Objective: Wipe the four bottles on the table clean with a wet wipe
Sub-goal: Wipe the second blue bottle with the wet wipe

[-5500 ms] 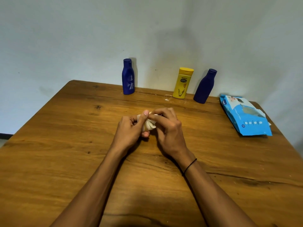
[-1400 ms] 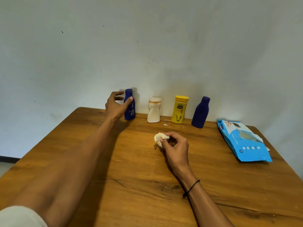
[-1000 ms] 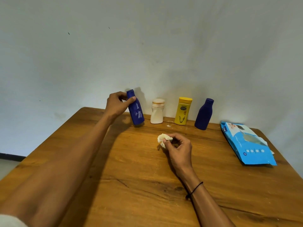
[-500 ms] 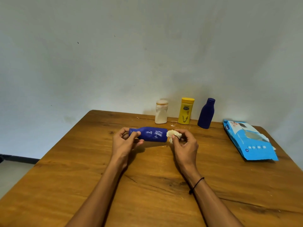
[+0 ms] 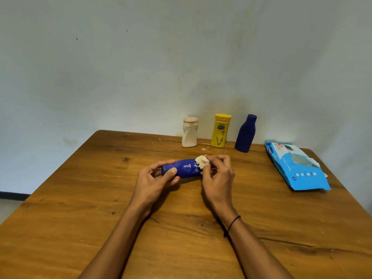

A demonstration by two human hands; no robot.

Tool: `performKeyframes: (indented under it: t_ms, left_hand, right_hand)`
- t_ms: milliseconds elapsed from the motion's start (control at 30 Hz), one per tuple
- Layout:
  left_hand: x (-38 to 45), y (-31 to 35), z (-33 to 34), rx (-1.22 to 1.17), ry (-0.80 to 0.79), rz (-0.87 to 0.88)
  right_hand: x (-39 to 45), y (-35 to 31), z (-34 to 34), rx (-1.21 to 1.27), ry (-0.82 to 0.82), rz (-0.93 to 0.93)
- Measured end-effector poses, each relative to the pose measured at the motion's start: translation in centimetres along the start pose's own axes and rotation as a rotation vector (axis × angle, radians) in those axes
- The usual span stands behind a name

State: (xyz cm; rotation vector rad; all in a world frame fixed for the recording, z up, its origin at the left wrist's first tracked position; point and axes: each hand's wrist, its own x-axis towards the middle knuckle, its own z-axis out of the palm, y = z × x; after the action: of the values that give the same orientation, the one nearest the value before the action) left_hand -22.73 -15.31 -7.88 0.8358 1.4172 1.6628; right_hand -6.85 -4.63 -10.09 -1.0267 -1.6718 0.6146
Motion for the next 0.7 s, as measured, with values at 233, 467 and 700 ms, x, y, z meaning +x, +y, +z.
performKeyframes:
  t_ms: [233, 467, 700]
  left_hand:
    - [0.1, -1.3, 0.2, -0.022, -0.046, 0.007]
    - [0.1, -1.0, 0.1, 0.001, -0.038, 0.005]
    - [0.2, -0.7, -0.4, -0.058, -0.037, -0.021]
  right_hand:
    - [-1.4, -1.2, 0.4, -0.165, -0.212, -0.318]
    - [-1.5, -0.9, -0.1, -0.295, -0.205, -0.484]
    - [-1.2, -0.5, 0.0, -0.476, 0.000, -0.184]
